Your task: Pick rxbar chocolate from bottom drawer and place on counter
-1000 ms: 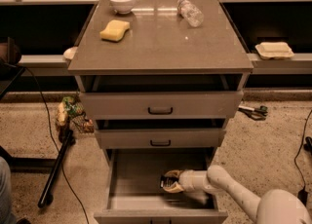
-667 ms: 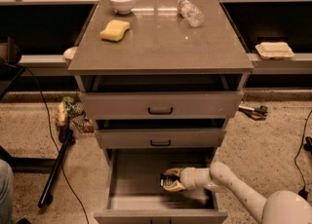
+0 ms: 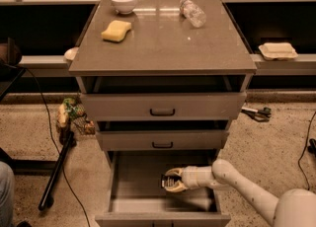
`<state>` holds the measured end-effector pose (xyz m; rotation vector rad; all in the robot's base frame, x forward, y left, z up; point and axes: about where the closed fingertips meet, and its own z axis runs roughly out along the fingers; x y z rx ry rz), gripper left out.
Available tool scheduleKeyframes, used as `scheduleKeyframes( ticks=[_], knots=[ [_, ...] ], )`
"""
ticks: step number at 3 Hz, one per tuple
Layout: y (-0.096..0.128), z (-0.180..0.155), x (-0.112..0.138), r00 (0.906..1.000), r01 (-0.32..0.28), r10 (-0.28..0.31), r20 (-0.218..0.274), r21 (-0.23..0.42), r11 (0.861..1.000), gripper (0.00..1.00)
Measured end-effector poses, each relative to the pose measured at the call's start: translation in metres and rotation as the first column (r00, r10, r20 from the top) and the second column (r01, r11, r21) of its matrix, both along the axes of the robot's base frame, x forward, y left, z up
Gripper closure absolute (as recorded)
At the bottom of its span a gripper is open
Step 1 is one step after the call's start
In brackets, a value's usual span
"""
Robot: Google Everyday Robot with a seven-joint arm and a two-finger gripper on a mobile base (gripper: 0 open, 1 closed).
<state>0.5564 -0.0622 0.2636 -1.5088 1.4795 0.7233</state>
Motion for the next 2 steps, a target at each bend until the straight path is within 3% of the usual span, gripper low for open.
scheduleKeyframes(
  ticks=[1, 2],
  knots=[
    [0.003, 0.065, -0.007, 0.9988, -0.030, 0.033, 0.037, -0.072, 0.997, 1.00],
    [0.020, 0.122, -0.029, 0.9929, -0.092, 0.100, 0.065, -0.114, 0.989, 1.00]
  ],
)
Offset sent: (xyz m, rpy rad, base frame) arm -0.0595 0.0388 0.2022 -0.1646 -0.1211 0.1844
